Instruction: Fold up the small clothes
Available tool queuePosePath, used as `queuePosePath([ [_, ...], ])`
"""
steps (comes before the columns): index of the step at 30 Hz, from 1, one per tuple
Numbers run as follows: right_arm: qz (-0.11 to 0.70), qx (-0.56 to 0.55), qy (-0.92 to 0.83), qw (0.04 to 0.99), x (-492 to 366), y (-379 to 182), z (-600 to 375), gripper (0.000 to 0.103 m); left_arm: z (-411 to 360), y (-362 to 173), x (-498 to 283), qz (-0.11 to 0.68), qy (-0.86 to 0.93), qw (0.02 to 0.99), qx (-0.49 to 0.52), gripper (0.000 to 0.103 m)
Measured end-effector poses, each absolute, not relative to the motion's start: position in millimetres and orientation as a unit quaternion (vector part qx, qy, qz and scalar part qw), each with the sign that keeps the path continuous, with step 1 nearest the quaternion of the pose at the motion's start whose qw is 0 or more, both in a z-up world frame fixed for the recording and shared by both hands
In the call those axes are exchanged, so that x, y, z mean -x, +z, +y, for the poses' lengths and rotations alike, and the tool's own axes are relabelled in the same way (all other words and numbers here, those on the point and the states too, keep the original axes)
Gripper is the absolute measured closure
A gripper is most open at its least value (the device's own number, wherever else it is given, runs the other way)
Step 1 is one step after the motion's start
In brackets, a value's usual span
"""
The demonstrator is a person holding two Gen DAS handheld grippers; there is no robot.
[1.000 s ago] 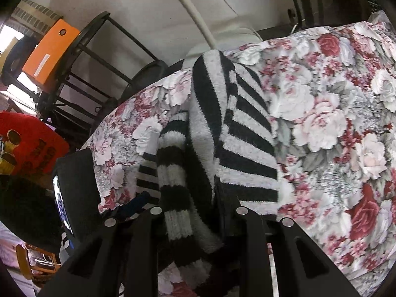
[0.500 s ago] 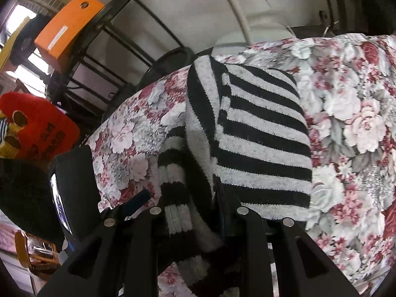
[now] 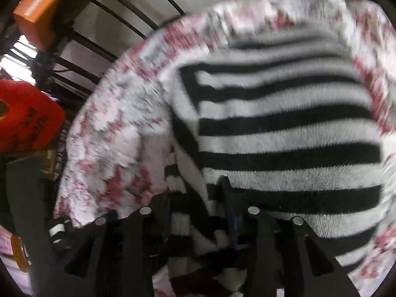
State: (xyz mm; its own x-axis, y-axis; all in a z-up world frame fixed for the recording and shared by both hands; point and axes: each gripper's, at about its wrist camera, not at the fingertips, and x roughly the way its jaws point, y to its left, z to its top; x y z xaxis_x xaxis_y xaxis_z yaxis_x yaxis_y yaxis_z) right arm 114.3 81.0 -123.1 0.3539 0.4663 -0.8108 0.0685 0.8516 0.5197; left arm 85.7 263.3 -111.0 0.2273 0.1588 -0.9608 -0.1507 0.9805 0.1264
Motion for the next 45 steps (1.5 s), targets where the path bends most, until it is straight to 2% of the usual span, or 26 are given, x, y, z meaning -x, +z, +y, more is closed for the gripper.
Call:
queuePosePath([
  [1, 0.551, -0.237, 0.127, 0.790, -113.6, -125.0, 83.2, 0.064, 268.7, -112.8, -84.0, 0.615, 0.099, 0.782, -0.003, 0.017],
  [5, 0.541, -0.240, 0.138, 0.795, -114.6, -121.3, 89.0, 0.049, 293.6, -111.1, -76.3, 0.613, 0.109, 0.782, -0.001, 0.015],
  [9, 0.535, -0.305, 0.160, 0.771, -115.1, -111.8, 75.3, 0.047, 304.7, -98.8, -72.2, 0.605, 0.099, 0.790, 0.024, 0.014],
  [12, 0.523, -0.326, 0.182, 0.767, -109.4, -89.4, 61.0, 0.052, 300.8, -77.8, -68.3, 0.584, 0.075, 0.808, 0.033, 0.014],
  [15, 0.517, -0.281, 0.182, 0.788, -93.8, -66.5, 52.6, 0.066, 291.0, -61.7, -63.3, 0.566, 0.044, 0.823, 0.034, 0.010],
  [17, 0.522, -0.249, 0.167, 0.799, -80.3, -61.3, 46.8, 0.081, 282.9, -56.6, -59.3, 0.561, 0.027, 0.827, 0.031, 0.009],
  [19, 0.530, -0.224, 0.143, 0.805, -60.6, -65.9, 40.1, 0.089, 274.5, -58.2, -56.1, 0.563, 0.019, 0.826, 0.022, 0.009],
  [24, 0.562, -0.228, 0.111, 0.788, -34.7, -111.1, 42.8, 0.092, 267.2, -82.4, -60.4, 0.594, 0.021, 0.804, 0.006, 0.009],
  [30, 0.584, -0.241, 0.095, 0.769, -68.4, -153.8, 76.8, 0.095, 272.7, -91.0, -63.6, 0.592, 0.058, 0.804, -0.011, 0.009],
  [34, 0.583, -0.245, 0.126, 0.764, -71.7, -154.5, 68.6, 0.100, 267.7, -86.4, -67.6, 0.581, 0.038, 0.813, 0.011, 0.009],
  [39, 0.590, -0.245, 0.171, 0.750, -70.7, -143.8, 49.9, 0.101, 245.4, -116.3, -74.0, 0.608, 0.045, 0.792, -0.029, 0.009],
  [43, 0.565, -0.180, 0.175, 0.786, -70.9, -107.7, 40.6, 0.101, 247.5, -120.2, -77.1, 0.612, 0.046, 0.789, -0.015, 0.009],
  [45, 0.533, -0.176, 0.167, 0.811, -78.9, -89.6, 35.7, 0.095, 250.0, -111.8, -77.6, 0.600, 0.046, 0.799, -0.001, 0.009],
])
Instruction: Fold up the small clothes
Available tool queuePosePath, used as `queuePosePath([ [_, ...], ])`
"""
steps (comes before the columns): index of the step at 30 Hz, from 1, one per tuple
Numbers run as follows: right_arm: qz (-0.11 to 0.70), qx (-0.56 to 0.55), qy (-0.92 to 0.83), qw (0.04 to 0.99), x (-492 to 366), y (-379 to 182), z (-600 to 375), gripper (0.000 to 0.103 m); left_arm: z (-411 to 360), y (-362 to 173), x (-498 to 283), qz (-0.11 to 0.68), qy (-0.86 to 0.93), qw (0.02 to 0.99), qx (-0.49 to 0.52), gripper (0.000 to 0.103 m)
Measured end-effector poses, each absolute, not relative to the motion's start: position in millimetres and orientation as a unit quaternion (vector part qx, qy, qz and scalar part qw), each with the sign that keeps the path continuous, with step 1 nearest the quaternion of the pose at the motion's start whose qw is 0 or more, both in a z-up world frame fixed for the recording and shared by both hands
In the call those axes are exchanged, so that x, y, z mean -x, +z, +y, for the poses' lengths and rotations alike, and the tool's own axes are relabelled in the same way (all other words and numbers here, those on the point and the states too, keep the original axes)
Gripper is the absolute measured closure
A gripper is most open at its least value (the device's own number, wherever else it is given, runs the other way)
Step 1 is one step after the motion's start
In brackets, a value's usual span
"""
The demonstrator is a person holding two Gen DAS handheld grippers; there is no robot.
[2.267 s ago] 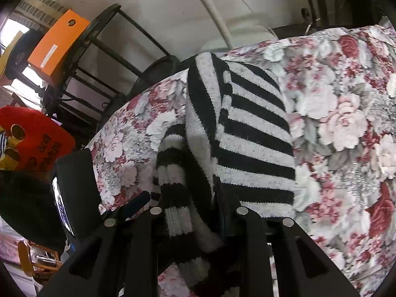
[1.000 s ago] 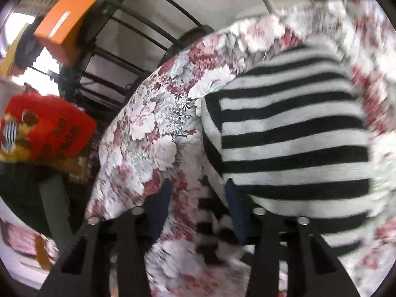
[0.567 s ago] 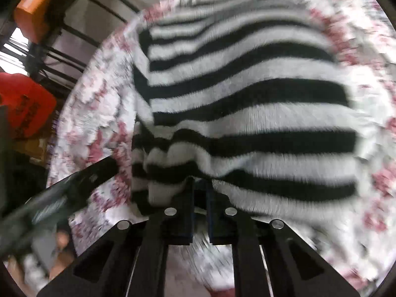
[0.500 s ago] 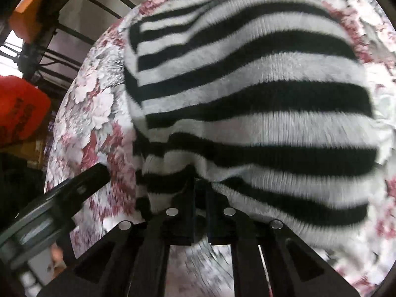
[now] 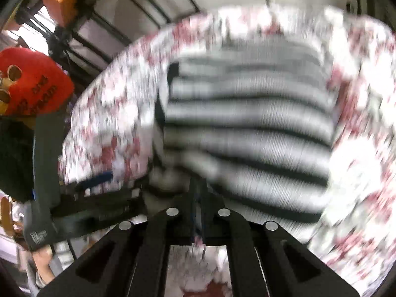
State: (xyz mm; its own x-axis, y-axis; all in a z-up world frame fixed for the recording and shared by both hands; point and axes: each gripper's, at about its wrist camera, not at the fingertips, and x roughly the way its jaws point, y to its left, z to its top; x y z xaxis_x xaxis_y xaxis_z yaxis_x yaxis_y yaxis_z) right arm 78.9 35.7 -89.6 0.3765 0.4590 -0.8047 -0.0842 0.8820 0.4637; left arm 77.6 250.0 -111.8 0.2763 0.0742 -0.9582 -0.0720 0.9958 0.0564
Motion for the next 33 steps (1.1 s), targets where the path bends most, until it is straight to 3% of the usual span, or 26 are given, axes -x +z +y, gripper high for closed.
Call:
queuePosePath([
  [5, 0.506, -0.219, 0.152, 0.820, -119.3, -80.3, 30.6, 0.095, 247.5, -86.8, -75.6, 0.555, 0.018, 0.832, 0.021, 0.007],
  [9, 0.518, -0.237, 0.137, 0.810, -159.8, -103.1, 39.6, 0.095, 226.8, -122.7, -74.7, 0.599, -0.003, 0.800, -0.013, 0.004],
  [11, 0.543, -0.217, 0.121, 0.802, -177.2, -121.9, 45.1, 0.102, 223.6, -136.0, -73.8, 0.611, -0.008, 0.792, -0.016, 0.004],
  [17, 0.565, -0.253, 0.122, 0.776, -202.2, -142.8, 32.2, 0.103, 252.9, -147.3, -81.3, 0.631, -0.016, 0.769, 0.097, 0.004],
  [21, 0.557, -0.237, 0.133, 0.785, -190.0, -127.0, 28.0, 0.103, 252.5, -135.1, -78.8, 0.618, -0.020, 0.781, 0.090, 0.004],
  [23, 0.554, -0.223, 0.135, 0.791, -177.3, -116.9, 25.2, 0.097, 247.1, -124.4, -76.9, 0.602, -0.017, 0.795, 0.071, 0.005],
  [33, 0.559, -0.119, 0.144, 0.808, -91.6, -78.5, 14.4, 0.097, 227.6, -85.0, -82.8, 0.551, -0.016, 0.834, 0.024, 0.005],
])
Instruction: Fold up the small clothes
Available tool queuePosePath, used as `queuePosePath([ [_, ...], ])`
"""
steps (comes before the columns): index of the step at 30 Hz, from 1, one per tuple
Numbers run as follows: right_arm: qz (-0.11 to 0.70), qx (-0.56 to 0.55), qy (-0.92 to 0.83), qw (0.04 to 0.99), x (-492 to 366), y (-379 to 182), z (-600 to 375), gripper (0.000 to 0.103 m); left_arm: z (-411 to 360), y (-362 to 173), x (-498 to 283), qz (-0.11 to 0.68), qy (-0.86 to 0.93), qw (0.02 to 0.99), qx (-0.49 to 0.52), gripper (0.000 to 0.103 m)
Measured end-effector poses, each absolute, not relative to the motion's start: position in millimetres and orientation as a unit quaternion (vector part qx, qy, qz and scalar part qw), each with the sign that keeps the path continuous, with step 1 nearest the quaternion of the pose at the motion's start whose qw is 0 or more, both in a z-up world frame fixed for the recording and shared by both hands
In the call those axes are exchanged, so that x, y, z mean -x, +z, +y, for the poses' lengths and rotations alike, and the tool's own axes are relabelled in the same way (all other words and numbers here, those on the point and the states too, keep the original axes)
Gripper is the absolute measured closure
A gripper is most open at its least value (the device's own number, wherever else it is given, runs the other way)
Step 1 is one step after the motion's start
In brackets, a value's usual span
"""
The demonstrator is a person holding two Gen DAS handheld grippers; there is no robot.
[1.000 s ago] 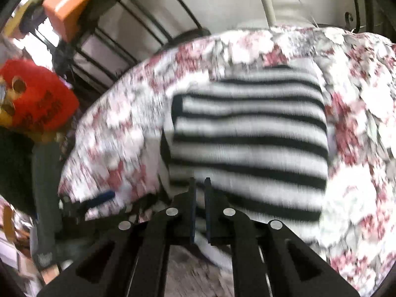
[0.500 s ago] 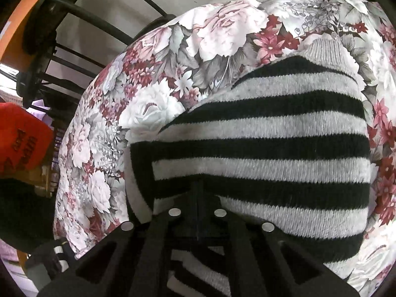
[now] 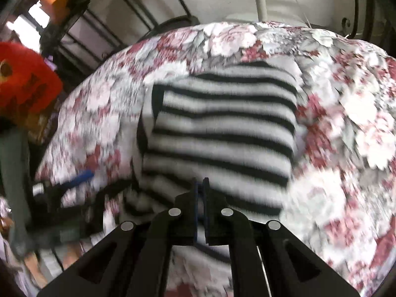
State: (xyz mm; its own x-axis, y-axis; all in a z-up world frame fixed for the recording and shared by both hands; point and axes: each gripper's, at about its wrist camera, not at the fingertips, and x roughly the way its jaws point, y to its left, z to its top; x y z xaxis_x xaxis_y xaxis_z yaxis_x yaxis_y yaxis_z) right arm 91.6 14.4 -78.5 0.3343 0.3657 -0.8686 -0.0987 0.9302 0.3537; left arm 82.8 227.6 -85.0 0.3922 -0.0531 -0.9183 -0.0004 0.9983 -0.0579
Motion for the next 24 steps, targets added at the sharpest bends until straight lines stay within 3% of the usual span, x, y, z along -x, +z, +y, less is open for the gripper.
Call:
queuePosePath([
  [4, 0.567, -0.110, 0.148, 0.803, -57.0, -86.6, 11.9, 0.088, 232.3, -84.1, -72.1, 0.550, -0.012, 0.835, 0.012, 0.005],
  [14, 0.594, -0.140, 0.158, 0.776, -55.2, -132.3, 6.9, 0.088, 222.1, -99.9, -75.3, 0.564, -0.001, 0.826, -0.016, 0.005],
  [24, 0.596, -0.146, 0.158, 0.774, -54.6, -132.0, 7.8, 0.088, 214.4, -101.7, -75.0, 0.565, -0.001, 0.825, -0.032, 0.005],
])
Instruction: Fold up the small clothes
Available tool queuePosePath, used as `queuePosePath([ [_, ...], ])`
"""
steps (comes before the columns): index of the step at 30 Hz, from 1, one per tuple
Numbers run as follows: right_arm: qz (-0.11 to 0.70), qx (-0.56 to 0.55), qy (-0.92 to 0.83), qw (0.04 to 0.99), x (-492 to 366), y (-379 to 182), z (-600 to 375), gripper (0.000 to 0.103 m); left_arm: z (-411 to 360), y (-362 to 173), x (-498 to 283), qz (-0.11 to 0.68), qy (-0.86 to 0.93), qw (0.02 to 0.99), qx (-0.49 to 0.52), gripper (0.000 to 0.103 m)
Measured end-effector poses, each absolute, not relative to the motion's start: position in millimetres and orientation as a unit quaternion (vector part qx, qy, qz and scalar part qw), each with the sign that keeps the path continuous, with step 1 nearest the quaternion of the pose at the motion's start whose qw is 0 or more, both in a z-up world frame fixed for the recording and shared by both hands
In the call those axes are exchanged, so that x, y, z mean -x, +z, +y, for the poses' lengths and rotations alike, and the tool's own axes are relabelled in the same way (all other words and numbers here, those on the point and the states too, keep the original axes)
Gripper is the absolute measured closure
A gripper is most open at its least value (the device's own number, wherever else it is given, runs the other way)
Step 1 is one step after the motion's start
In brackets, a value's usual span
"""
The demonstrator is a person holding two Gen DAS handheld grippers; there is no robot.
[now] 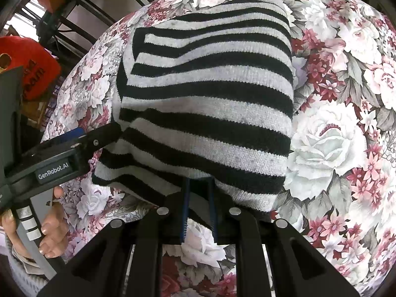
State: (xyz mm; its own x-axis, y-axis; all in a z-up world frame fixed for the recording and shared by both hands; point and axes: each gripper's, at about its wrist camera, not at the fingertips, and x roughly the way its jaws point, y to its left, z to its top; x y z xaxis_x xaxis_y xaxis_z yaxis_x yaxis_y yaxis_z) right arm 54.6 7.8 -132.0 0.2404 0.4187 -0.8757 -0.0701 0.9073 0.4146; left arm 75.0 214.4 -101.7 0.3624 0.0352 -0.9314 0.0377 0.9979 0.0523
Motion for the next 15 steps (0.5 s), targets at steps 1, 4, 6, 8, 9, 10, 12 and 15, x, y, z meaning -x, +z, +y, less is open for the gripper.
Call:
queuePosePath([
  [1, 0.596, -0.148, 0.158, 0.773, -54.9, -132.3, 6.7, 0.088, 213.4, -100.2, -75.4, 0.564, -0.003, 0.825, -0.030, 0.005],
  [4, 0.597, -0.158, 0.160, 0.770, -54.6, -128.9, 2.8, 0.086, 212.0, -98.4, -76.2, 0.563, -0.016, 0.826, -0.019, 0.005],
  [6, 0.588, -0.175, 0.173, 0.770, -54.3, -117.5, -0.6, 0.078, 214.2, -99.1, -78.2, 0.565, -0.033, 0.824, 0.002, 0.005],
  [8, 0.565, -0.182, 0.182, 0.784, -54.6, -99.9, -8.1, 0.061, 219.9, -101.5, -81.3, 0.569, -0.045, 0.820, 0.027, 0.005],
  [9, 0.549, -0.185, 0.181, 0.794, -55.7, -90.7, -14.4, 0.056, 226.0, -103.9, -84.4, 0.572, -0.048, 0.818, 0.048, 0.005],
  [10, 0.539, -0.189, 0.179, 0.801, -56.5, -85.5, -19.9, 0.052, 232.9, -106.4, -87.6, 0.575, -0.049, 0.814, 0.073, 0.005],
  [12, 0.523, -0.202, 0.163, 0.812, -59.4, -80.0, -37.9, 0.050, 240.7, -109.8, -91.5, 0.579, -0.057, 0.806, 0.108, 0.005],
  [15, 0.527, -0.217, 0.127, 0.812, -62.3, -91.9, -62.2, 0.048, 239.8, -115.0, -94.5, 0.584, -0.066, 0.800, 0.120, 0.005],
])
